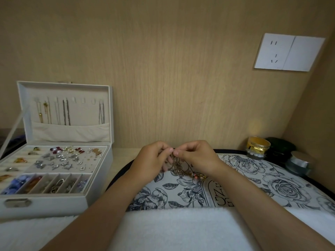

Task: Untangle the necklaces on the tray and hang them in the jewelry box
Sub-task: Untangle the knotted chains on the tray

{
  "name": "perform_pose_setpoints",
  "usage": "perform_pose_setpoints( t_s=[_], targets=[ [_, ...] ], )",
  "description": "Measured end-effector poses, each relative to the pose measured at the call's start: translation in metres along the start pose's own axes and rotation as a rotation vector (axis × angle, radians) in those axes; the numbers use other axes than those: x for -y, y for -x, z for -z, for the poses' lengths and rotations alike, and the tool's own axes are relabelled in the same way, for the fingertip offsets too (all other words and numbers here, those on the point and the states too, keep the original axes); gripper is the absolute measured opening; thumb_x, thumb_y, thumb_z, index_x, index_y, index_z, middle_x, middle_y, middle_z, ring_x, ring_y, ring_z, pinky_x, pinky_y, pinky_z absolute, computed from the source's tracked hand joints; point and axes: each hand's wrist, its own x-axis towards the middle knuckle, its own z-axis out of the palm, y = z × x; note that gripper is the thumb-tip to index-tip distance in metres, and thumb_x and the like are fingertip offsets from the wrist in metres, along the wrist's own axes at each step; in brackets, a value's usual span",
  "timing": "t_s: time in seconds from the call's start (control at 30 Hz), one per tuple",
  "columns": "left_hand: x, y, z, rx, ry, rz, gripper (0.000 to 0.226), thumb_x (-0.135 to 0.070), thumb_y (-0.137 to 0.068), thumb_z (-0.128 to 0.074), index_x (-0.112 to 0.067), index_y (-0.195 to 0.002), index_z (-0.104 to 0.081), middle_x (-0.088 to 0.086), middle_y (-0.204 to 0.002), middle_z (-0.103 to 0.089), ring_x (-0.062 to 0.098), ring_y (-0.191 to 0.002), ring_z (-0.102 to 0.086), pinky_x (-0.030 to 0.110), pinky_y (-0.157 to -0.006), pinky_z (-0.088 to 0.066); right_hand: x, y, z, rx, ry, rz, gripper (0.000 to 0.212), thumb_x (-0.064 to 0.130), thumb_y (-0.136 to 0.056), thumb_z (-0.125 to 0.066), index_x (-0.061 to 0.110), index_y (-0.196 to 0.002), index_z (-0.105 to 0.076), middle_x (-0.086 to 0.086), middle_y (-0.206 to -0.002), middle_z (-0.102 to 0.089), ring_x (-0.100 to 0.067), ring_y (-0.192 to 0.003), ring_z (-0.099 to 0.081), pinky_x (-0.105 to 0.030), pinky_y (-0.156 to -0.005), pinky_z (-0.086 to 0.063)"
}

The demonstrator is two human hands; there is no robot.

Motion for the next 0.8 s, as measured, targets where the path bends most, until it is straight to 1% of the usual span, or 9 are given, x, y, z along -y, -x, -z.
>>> perform_pose_setpoints(
  t_s=[0.1,0.2,0.3,0.33,0.37,0.47,0.57,0.73,0.8],
  targets=[
    [0.0007,-0.0011,0.0015,0.009,0.009,0.028,0.017,-0.025,-0.099,-0.059,-0.017,-0.086,-0.068,-0.004,-0.071,-0.073,0.015,-0.056,-0.067,0.028,-0.059,-0.054,0.0011,-0.0005,-0.0001,-0.023,0.026,0.034,0.007,0.017,-0.083,-0.081,0.015,-0.089,-0.08,0.003,-0.082,-0.078,-0.006,-0.079,-0.072,-0.019,-0.075,-0.055],
    [0.0006,-0.0008,0.0013,0.014,0.054,0.063,0.018,-0.025,-0.097,-0.062,-0.016,-0.083,-0.07,-0.002,-0.069,-0.073,0.013,-0.054,-0.065,0.02,-0.055,-0.05,0.0021,0.0006,-0.0005,-0.023,0.069,0.072,0.007,0.016,-0.081,-0.083,0.018,-0.087,-0.08,0.0,-0.081,-0.077,-0.009,-0.074,-0.071,-0.024,-0.071,-0.057],
    [-0.0008,-0.0011,0.0011,0.029,0.094,0.112,0.021,-0.027,-0.096,-0.063,-0.014,-0.081,-0.071,0.0,-0.069,-0.074,0.013,-0.055,-0.063,0.021,-0.056,-0.051,0.0019,0.001,-0.0019,-0.034,0.132,0.088,0.006,0.021,-0.08,-0.084,0.025,-0.08,-0.079,-0.003,-0.077,-0.076,-0.022,-0.066,-0.069,-0.044,-0.064,-0.059],
    [-0.0007,-0.0017,0.0013,0.041,0.116,0.135,0.023,-0.027,-0.097,-0.062,-0.014,-0.081,-0.071,0.001,-0.07,-0.074,0.013,-0.055,-0.063,0.022,-0.057,-0.052,0.0018,0.001,-0.0021,-0.036,0.144,0.095,0.007,0.021,-0.08,-0.083,0.025,-0.078,-0.079,-0.004,-0.075,-0.075,-0.022,-0.063,-0.067,-0.045,-0.062,-0.058],
    [-0.0008,-0.0022,0.0016,0.055,0.145,0.156,0.025,-0.028,-0.098,-0.06,-0.013,-0.081,-0.071,0.002,-0.071,-0.075,0.013,-0.055,-0.063,0.024,-0.058,-0.052,0.0017,0.0008,-0.002,-0.035,0.145,0.103,0.008,0.02,-0.08,-0.082,0.025,-0.076,-0.078,-0.003,-0.073,-0.074,-0.018,-0.059,-0.064,-0.042,-0.058,-0.056],
    [-0.0013,-0.0028,0.0032,0.093,0.209,0.173,0.025,-0.027,-0.1,-0.056,-0.012,-0.087,-0.071,0.003,-0.074,-0.076,0.014,-0.058,-0.063,0.026,-0.061,-0.053,0.0023,0.0018,-0.0021,-0.017,0.132,0.144,0.012,0.012,-0.083,-0.078,0.021,-0.076,-0.074,0.011,-0.062,-0.067,-0.002,-0.051,-0.054,-0.021,-0.051,-0.045],
    [-0.0009,-0.0021,0.0045,0.108,0.195,0.14,0.012,-0.021,-0.095,-0.065,-0.013,-0.089,-0.071,0.0,-0.074,-0.075,0.012,-0.062,-0.064,0.024,-0.062,-0.052,0.0031,0.0018,-0.0005,0.005,0.065,0.12,0.014,0.007,-0.088,-0.073,0.017,-0.078,-0.072,0.015,-0.06,-0.064,0.004,-0.052,-0.052,-0.013,-0.053,-0.041],
    [-0.0025,-0.0009,0.0043,0.089,0.128,0.129,0.014,-0.018,-0.097,-0.06,-0.013,-0.09,-0.071,-0.001,-0.075,-0.075,0.008,-0.062,-0.063,0.025,-0.065,-0.051,0.0039,0.0012,0.0033,0.077,0.028,0.051,0.015,0.008,-0.092,-0.066,0.016,-0.082,-0.072,0.012,-0.065,-0.065,-0.006,-0.059,-0.055,-0.022,-0.061,-0.046],
    [-0.0042,0.0005,0.004,0.085,-0.022,0.101,0.015,-0.022,-0.099,-0.056,-0.02,-0.091,-0.07,-0.006,-0.075,-0.074,0.004,-0.064,-0.065,0.027,-0.07,-0.053,0.0027,0.0012,0.0016,0.115,0.066,0.023,0.014,0.015,-0.094,-0.065,0.019,-0.083,-0.072,0.011,-0.062,-0.063,-0.007,-0.058,-0.057,-0.031,-0.06,-0.047]
  ],
)
